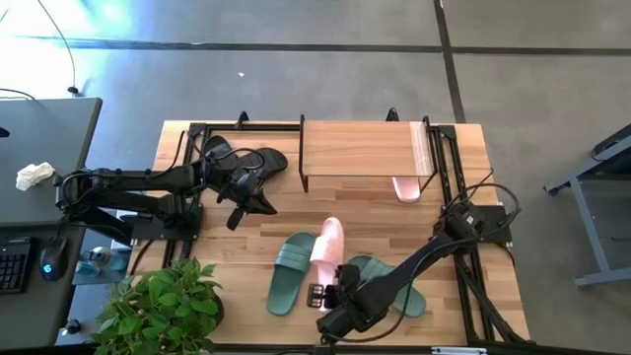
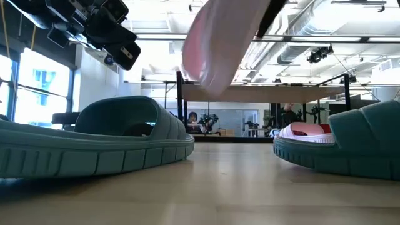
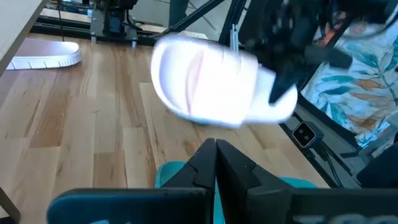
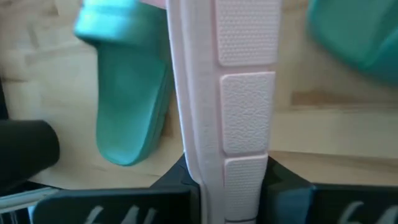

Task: Pick and place slides into the shelf
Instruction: Put the pink slide under the shelf

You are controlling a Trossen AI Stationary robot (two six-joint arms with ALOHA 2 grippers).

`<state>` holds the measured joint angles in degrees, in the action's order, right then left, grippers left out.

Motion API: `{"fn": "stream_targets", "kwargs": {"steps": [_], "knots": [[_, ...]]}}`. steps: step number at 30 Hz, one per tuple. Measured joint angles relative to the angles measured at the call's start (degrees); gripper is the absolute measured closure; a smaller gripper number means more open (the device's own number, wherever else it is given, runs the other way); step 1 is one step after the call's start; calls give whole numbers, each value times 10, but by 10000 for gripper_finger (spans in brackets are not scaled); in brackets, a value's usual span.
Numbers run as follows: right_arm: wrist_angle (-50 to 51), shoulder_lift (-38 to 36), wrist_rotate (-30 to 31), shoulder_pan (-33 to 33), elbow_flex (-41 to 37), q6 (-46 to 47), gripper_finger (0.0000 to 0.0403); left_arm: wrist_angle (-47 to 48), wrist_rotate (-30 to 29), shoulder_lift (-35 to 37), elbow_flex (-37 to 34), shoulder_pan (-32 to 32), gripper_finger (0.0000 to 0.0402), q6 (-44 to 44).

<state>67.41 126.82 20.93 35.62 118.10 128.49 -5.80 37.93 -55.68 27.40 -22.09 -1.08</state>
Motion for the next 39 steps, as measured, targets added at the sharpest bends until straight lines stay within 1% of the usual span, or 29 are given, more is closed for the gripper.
{"fn": "stream_targets", "kwargs": {"steps": [7, 10, 12, 14, 17, 20, 22, 26, 27, 29, 31, 33, 35, 39], "knots": [[138, -72, -9, -20, 8, -6, 365, 0, 0, 0, 0, 0, 401, 13], [151, -111, -7, -31, -4, -26, 365, -1, 0, 0, 0, 0, 401, 22], [113, -139, -27, -42, -30, -58, 365, -1, 0, 0, 0, 0, 401, 24], [46, -163, -60, -58, -69, -105, 365, -2, 0, 0, 0, 0, 401, 26], [-83, -183, -115, -84, -142, -166, 365, -2, 0, 0, 0, 0, 401, 31], [-212, -197, -165, -106, -229, -204, 365, -1, 1, 0, 0, 0, 401, 33], [-300, -212, -175, -115, -289, -217, 365, -1, 1, 0, 0, 0, 401, 33], [-481, -255, -138, -111, -427, -188, 365, -1, 3, 0, 0, 0, 401, 33], [-525, -264, -122, -107, -465, -173, 365, -1, 7, 0, 0, 0, 401, 33], [-609, -277, -69, -95, -533, -141, 365, 0, 12, 0, 0, 0, 401, 34], [-655, -290, -18, -82, -588, -110, 365, 0, 12, 0, 0, 0, 401, 34], [-682, -298, 10, -74, -634, -85, 365, 0, 12, 0, 0, 0, 401, 34], [-712, -301, 48, -70, -679, -75, 365, -1, 12, 0, 0, 0, 401, 34], [-826, -312, 116, -84, -754, -74, 365, -1, 8, 0, 0, 0, 401, 34]]}}
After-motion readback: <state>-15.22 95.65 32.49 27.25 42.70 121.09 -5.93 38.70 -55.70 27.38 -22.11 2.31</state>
